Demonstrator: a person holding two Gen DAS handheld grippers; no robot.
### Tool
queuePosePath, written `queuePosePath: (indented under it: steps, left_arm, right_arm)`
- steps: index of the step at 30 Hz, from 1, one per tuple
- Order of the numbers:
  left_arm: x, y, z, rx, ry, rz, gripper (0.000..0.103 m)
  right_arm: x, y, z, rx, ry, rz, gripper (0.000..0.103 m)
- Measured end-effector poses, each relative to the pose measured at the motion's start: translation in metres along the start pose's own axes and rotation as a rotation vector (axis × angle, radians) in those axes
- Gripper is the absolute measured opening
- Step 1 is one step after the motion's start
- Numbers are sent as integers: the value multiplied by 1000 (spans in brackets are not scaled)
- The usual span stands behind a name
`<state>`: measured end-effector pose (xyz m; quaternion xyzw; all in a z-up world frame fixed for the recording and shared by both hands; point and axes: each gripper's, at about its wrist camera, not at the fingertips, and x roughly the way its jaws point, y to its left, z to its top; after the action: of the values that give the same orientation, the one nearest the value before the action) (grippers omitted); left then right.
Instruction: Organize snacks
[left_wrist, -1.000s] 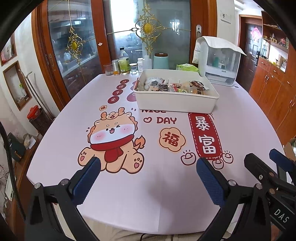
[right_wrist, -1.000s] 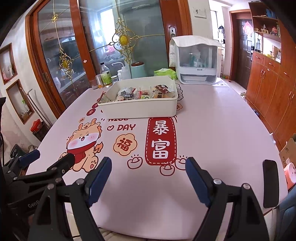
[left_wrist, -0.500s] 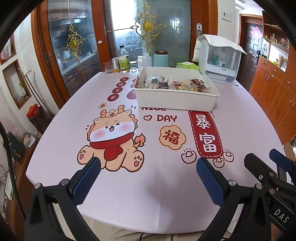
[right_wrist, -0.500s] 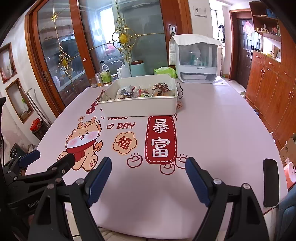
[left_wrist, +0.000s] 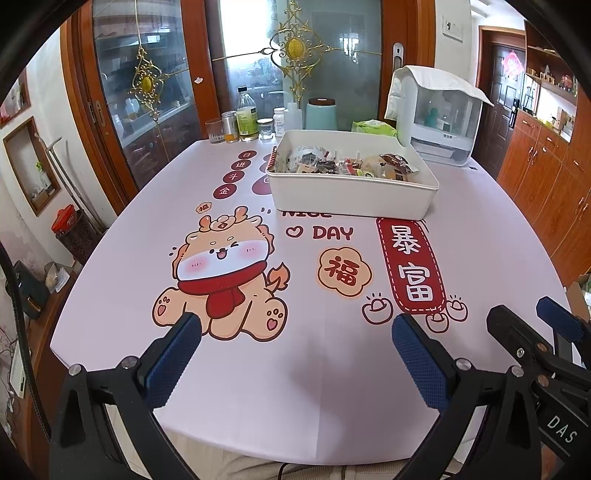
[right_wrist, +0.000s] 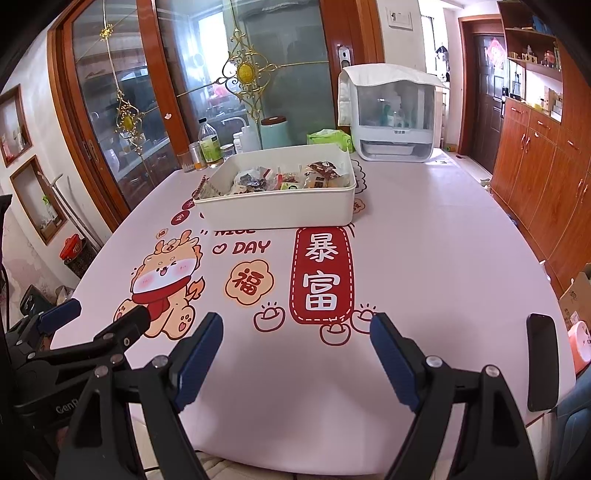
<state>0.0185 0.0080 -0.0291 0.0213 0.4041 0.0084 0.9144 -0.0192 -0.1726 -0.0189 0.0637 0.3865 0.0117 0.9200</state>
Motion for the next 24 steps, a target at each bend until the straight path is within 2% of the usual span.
queuePosePath:
  steps: [24]
  left_arm:
    - [5,1,-4,6,18,-5,103]
  right_arm:
    - [9,-5,1,21,33,4,83]
